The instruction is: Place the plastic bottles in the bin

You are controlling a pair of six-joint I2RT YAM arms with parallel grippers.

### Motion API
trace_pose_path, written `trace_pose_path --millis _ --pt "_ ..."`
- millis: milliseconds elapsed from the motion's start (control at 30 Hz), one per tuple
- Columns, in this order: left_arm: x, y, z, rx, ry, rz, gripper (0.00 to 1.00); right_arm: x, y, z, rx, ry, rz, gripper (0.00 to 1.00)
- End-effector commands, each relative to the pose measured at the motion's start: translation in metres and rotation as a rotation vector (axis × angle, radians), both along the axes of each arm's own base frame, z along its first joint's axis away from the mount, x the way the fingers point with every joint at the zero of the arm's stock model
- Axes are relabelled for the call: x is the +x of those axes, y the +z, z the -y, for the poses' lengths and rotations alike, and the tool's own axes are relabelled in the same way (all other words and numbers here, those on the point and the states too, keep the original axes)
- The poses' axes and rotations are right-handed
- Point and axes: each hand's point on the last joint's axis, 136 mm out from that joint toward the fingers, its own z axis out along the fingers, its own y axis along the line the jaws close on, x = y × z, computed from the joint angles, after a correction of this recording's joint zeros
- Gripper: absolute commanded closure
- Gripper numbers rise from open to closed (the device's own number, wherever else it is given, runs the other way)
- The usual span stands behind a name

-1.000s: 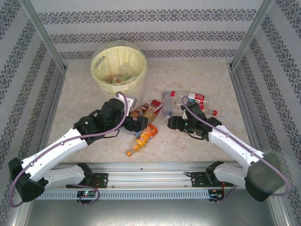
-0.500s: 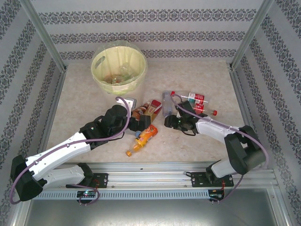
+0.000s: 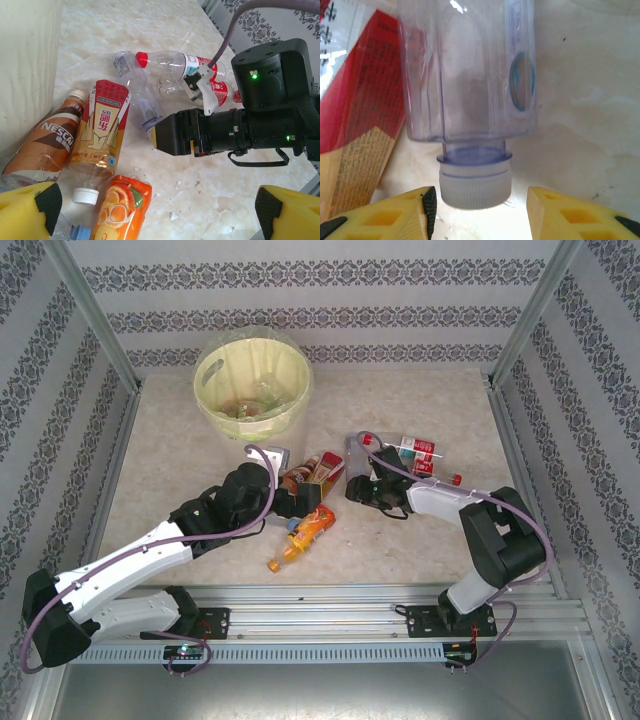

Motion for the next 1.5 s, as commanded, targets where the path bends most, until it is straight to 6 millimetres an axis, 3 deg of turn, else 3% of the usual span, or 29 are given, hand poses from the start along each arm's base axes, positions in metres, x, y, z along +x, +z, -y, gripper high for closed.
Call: trace_pose_path --millis 0,467,733,933,1100,1267,1467 --pt "-0.002 0.012 0.005 -0.036 -0.006 0.028 0.0 0.013 0.004 -0.003 0.018 -0.025 0.012 0.49" --pt "-0.002 0.014 0.01 -0.044 -0.023 0.022 0.0 0.019 0.003 0.001 0.012 -0.035 0.005 0.57" --pt "-0.002 0.013 0.014 -0.054 -0.034 0.01 0.0 0.014 0.011 0.003 0.017 -0.015 0.014 0.68" --pt "-0.003 0.006 0.024 -0.081 -0.054 -0.03 0.0 -0.001 0.036 0.005 0.038 0.028 0.057 0.71" --pt "-0.001 0.012 0.037 -0.137 -0.075 -0.06 0.0 -0.022 0.066 0.005 0.083 0.075 0.106 0.72" --pt "0.004 0.027 0.055 -0.253 -0.096 -0.116 0.0 -0.047 0.105 0.003 0.177 0.122 0.169 0.72" --pt "0.02 0.043 0.063 -0.387 -0.106 -0.154 0.0 -0.076 0.143 -0.002 0.295 0.177 0.22 0.72"
